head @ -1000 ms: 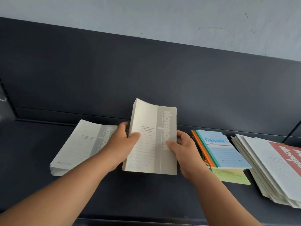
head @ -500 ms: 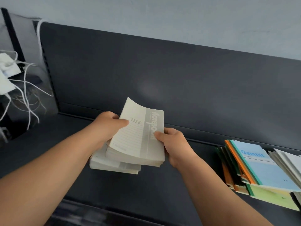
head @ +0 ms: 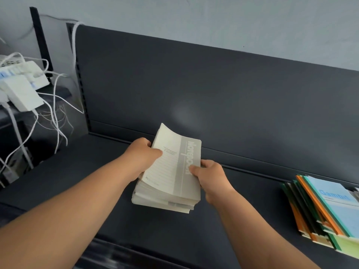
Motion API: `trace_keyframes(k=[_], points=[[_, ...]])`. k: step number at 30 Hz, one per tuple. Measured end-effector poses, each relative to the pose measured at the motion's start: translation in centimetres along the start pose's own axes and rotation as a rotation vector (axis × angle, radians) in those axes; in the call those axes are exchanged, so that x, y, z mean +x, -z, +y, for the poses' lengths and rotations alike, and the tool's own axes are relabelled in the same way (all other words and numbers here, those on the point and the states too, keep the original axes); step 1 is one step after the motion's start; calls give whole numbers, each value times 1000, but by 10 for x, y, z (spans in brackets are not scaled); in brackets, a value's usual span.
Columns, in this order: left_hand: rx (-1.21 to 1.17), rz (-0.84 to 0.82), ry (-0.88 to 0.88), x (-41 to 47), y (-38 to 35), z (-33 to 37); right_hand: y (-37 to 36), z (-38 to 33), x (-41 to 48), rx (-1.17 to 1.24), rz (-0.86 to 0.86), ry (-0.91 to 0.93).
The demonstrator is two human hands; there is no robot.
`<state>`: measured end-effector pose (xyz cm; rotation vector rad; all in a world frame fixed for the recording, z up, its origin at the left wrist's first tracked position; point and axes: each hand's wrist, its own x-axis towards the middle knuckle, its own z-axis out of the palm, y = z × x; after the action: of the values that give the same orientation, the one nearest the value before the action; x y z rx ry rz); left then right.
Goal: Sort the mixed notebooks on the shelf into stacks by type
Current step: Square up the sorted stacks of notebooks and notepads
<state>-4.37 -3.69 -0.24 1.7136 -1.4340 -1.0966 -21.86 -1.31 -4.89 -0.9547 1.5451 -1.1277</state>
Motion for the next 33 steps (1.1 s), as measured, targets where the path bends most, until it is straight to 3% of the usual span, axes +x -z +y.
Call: trace_keyframes(k=[6, 10, 16, 19, 23, 33], points=[[50, 7, 8, 7, -3, -5, -4, 5, 2, -33, 48, -6], [290, 5, -7, 12, -1, -12, -5, 11, 4, -135, 77, 18], [42, -160, 153, 12, -5, -14, -7, 17, 2, -178, 35, -57], [-157, -269, 252, 7, -6, -12, -10, 19, 1, -11, -56, -133], [-262, -284, 257, 9, -10, -11, -6, 15, 0, 160, -128, -176], [-242, -382, 224, 19, -29, -7, 10, 14, 5, 85, -79, -133]])
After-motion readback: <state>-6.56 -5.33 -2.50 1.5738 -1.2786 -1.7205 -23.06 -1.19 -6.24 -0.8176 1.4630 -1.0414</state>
